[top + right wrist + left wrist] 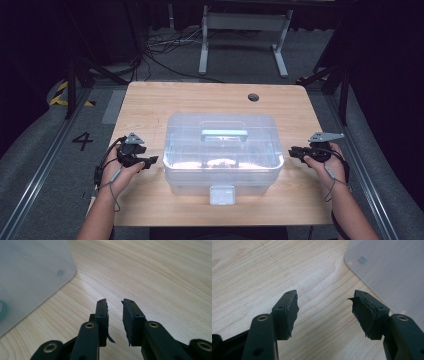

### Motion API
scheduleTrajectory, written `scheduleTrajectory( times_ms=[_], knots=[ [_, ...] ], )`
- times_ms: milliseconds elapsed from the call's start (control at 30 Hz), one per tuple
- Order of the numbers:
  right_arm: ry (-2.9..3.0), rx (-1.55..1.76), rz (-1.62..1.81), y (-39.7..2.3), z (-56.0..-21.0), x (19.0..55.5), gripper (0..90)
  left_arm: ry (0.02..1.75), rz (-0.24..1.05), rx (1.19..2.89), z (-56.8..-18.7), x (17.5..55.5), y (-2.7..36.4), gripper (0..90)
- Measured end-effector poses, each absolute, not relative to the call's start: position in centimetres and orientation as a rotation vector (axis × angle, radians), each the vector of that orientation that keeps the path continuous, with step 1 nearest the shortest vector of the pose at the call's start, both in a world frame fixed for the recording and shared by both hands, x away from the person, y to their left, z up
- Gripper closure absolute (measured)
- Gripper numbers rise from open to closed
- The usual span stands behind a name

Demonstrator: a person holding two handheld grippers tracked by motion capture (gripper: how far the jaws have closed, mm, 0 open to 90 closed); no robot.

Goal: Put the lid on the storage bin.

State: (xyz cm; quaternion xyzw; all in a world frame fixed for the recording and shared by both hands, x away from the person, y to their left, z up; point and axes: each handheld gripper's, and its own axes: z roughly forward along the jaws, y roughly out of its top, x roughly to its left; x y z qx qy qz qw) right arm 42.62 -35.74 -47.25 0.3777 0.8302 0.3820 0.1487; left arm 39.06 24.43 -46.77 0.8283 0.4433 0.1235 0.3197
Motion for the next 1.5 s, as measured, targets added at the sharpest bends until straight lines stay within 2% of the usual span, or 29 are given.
scheduleTrajectory(
  times_ms=[400, 633, 800, 900, 1000, 1300, 1400, 1500],
  knots=[
    [2.433, 1.042, 1.063, -34.3, -48.2, 42.6, 71.1, 1.166, 0.305, 2.249, -47.4, 39.0, 24.3, 37.8],
    [2.443, 1.035, 1.044, -34.0, -48.5, 42.7, 62.9, 1.151, 0.299, 2.297, -47.7, 39.0, 24.0, 37.5],
    [2.445, 1.031, 1.057, -33.6, -49.0, 42.8, 48.5, 1.150, 0.287, 2.303, -47.7, 39.0, 23.8, 37.4],
    [2.439, 0.980, 1.045, -33.3, -49.2, 42.9, 35.4, 1.158, 0.283, 2.296, -47.8, 39.0, 23.9, 37.0],
    [2.434, 0.955, 1.095, -33.3, -49.5, 43.0, 26.7, 1.160, 0.298, 2.278, -47.8, 39.1, 24.1, 34.9],
    [2.391, 1.043, 1.064, -33.2, -49.9, 43.0, 21.5, 1.222, 0.305, 2.173, -47.8, 39.1, 24.4, 30.0],
    [2.384, 1.054, 1.044, -33.2, -49.9, 43.0, 19.9, 1.218, 0.299, 2.157, -47.9, 39.2, 24.5, 26.1],
    [2.386, 1.057, 1.036, -33.4, -49.8, 43.0, 19.3, 1.198, 0.287, 2.149, -48.0, 39.3, 24.6, 16.8]
  ],
)
